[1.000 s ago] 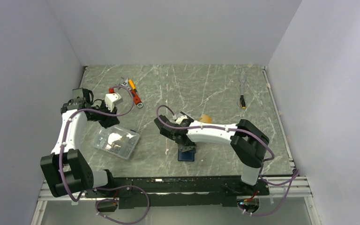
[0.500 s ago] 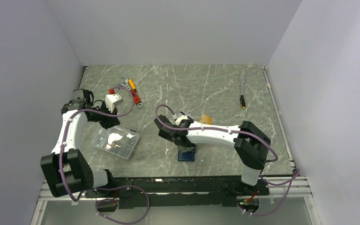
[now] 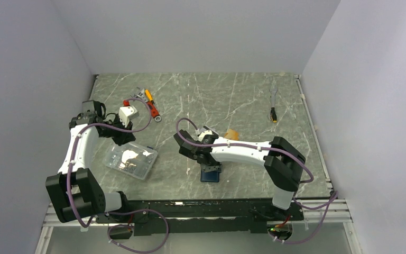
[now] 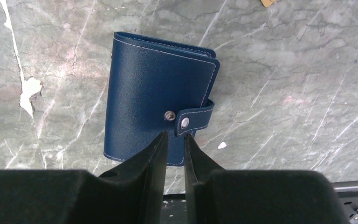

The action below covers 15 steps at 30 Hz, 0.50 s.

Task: Put the credit cards into the card holder
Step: Close the card holder at the center of the board.

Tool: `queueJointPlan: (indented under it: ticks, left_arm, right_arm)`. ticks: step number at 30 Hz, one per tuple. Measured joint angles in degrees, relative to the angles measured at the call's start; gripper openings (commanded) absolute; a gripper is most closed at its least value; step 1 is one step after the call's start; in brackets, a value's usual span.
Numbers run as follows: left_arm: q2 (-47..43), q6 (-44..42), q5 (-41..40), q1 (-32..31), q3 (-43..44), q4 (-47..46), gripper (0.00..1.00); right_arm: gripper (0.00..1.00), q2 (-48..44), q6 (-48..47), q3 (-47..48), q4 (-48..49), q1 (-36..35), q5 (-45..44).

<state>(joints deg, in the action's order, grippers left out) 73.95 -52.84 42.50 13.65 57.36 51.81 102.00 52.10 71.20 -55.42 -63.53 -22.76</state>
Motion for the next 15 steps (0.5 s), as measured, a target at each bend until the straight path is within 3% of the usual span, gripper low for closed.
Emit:
queueJointPlan:
  ticks: [10, 15]
  left_arm:
    - [-0.57, -0.02, 0.33, 0.00, 0.00, 0.04, 0.20]
    - [-0.74, -0.02, 0.42, 0.00, 0.00, 0.15, 0.19]
  right_arm:
    - [0.00, 0.00, 0.11, -1.27, 0.59, 0.72, 0.79]
    - [0.00, -0.04, 0.52, -1.64, 0.83, 0.94, 0.76]
